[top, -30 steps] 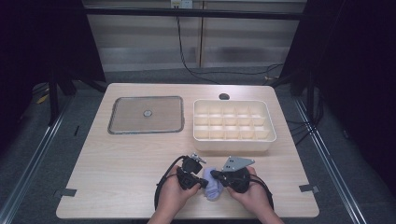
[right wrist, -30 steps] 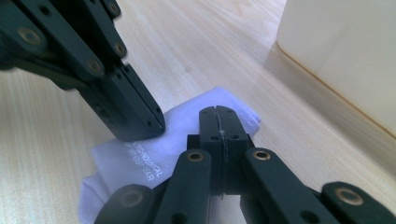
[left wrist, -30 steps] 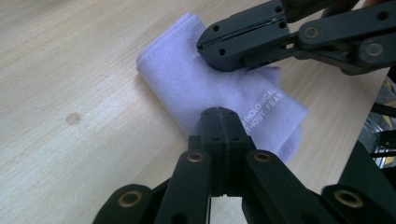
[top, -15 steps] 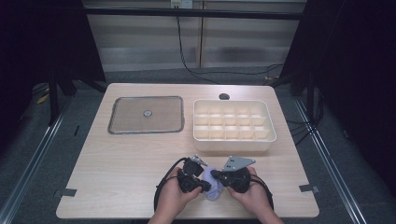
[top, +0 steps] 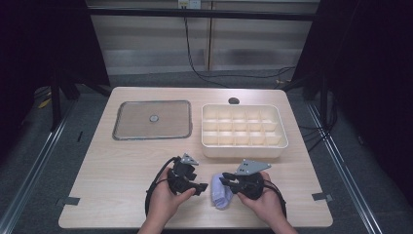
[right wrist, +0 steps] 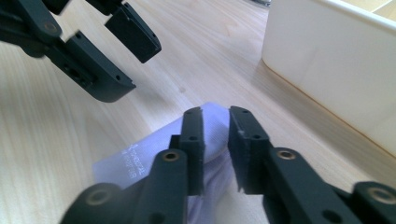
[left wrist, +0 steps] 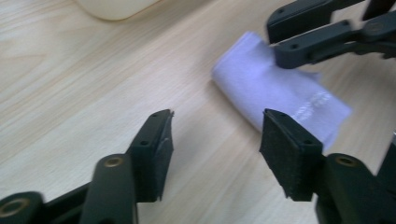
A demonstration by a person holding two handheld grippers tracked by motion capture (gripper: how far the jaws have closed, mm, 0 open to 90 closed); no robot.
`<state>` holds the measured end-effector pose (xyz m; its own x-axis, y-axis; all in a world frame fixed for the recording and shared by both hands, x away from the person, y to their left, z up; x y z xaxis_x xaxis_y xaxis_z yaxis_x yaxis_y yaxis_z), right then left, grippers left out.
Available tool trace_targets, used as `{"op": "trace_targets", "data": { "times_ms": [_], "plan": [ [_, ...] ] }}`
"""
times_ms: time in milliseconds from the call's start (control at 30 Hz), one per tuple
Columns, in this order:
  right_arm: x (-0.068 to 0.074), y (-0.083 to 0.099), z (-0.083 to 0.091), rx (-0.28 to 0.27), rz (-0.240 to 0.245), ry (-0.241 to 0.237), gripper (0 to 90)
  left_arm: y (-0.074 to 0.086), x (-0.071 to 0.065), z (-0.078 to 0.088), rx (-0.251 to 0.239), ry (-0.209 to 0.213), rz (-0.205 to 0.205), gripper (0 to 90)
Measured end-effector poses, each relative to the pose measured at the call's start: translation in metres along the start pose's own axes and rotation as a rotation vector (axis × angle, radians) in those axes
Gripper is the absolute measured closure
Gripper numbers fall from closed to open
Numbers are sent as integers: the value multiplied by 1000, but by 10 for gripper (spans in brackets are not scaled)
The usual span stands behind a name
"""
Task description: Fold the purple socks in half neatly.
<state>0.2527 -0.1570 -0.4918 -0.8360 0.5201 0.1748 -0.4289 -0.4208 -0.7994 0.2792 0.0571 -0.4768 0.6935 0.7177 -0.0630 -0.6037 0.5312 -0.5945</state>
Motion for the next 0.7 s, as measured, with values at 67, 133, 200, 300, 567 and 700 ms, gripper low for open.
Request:
{"op": "trace_targets", "data": {
  "times_ms": [67, 133, 200, 300, 567, 700],
  "plan": [
    [1, -2, 1, -4, -9, 5, 712, 1, 2, 0, -14, -3, -15, 375],
    [1, -2, 1, 0, -10, 10, 661, 2, 3, 0, -20, -14, -32, 352],
    [1, -2, 1, -7, -26, 4, 602, 2, 4, 0, -18, -22, -42, 338],
    [0, -3, 1, -20, -46, 8, 534, 4, 5, -1, -15, -30, -34, 331],
    [3, -2, -1, -28, -62, 6, 457, 7, 11, 1, -22, -43, -15, 316],
    [4, 4, -5, -8, -71, 5, 435, 9, 14, 2, -23, -47, -17, 309]
  ]
}}
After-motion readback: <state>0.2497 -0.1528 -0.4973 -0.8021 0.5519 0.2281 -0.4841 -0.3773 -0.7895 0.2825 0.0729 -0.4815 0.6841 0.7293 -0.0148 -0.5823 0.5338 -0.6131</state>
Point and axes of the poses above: each handheld gripper's, and its own axes: z roughly backward along the jaws, y roughly out of its underside, x roughly to its left, the point moved 2 cm from there along -z, roughly forward along the jaws, and after that the axes turned 12 degrees about -y, right-handed, at the moved point
